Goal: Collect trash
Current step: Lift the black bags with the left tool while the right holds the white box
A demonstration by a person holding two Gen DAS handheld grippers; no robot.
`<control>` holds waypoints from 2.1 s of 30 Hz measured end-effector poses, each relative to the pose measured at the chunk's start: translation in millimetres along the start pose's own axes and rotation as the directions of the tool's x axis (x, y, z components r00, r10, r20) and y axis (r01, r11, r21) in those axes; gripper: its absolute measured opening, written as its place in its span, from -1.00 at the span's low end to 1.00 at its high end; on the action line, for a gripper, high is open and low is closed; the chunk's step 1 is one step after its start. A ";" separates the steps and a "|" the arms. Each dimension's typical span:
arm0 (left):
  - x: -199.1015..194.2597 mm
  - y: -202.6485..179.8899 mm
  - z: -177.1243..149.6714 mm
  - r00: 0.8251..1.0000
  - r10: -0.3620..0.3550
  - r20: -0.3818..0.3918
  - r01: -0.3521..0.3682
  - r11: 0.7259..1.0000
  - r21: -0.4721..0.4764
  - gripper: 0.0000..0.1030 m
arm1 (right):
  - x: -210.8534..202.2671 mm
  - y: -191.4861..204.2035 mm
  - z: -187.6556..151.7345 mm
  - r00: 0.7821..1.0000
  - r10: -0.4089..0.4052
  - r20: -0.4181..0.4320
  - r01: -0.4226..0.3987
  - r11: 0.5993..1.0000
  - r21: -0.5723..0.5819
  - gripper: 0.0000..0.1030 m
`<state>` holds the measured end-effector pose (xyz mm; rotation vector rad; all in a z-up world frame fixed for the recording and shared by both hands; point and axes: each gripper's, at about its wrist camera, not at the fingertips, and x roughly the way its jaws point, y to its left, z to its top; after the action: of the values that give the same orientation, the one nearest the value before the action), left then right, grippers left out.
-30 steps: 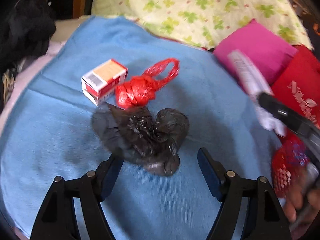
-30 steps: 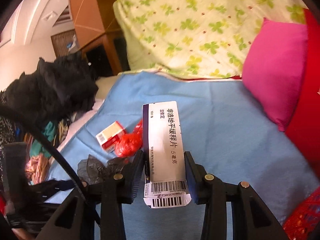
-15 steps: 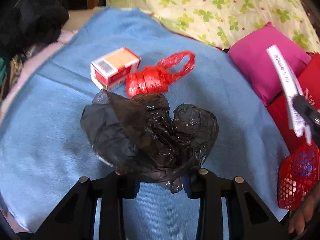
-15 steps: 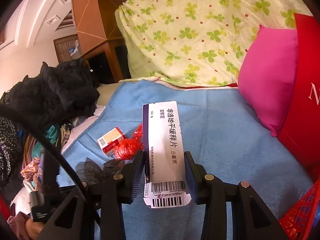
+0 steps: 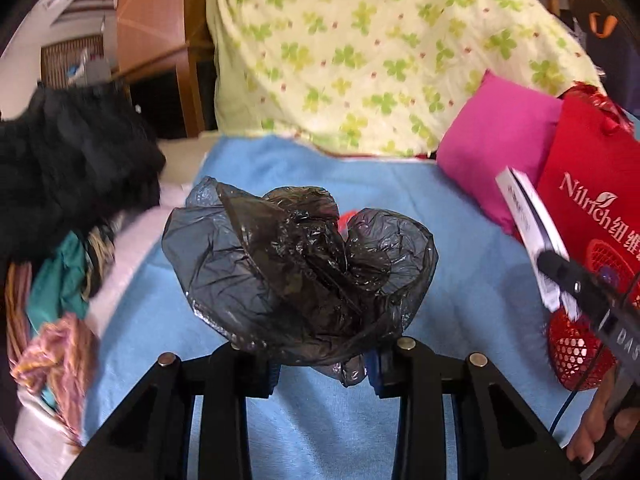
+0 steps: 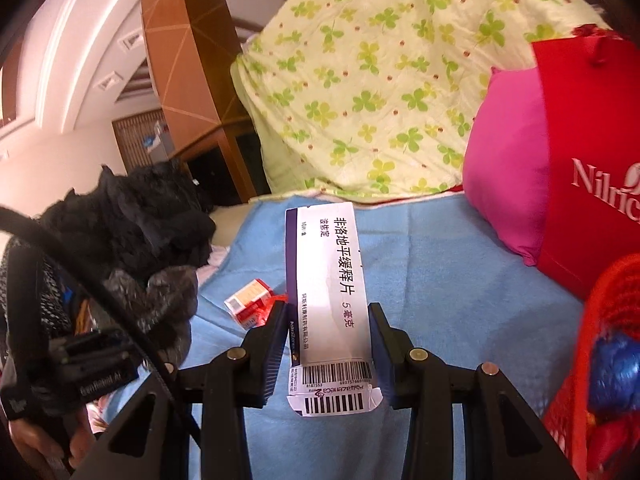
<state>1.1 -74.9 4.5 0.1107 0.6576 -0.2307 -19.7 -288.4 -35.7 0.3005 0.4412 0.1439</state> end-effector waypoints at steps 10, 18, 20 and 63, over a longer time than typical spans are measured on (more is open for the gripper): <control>-45.8 -26.9 6.9 0.993 0.032 0.110 -0.042 0.995 0.091 -0.31 | -59.4 -6.7 -14.4 0.993 0.030 0.110 -0.035 0.998 0.051 -0.18; -59.0 -51.8 11.5 0.987 0.032 0.159 -0.056 0.987 0.149 -0.31 | -74.5 -18.8 -11.1 0.987 0.020 0.157 -0.032 0.996 0.080 -0.18; -59.1 -56.5 12.1 0.986 0.030 0.164 -0.056 0.986 0.159 -0.31 | -77.3 -19.5 -10.0 0.985 0.019 0.170 -0.032 0.997 0.073 -0.18; -67.2 -104.0 12.3 0.983 -0.016 0.181 -0.036 0.959 0.281 -0.30 | -129.5 -58.9 -12.9 0.964 -0.037 0.264 -0.004 0.988 0.155 -0.18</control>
<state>-68.9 -165.9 52.6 0.3639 0.4389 -0.3211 -137.1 -366.9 -13.9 0.4621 0.1874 0.0514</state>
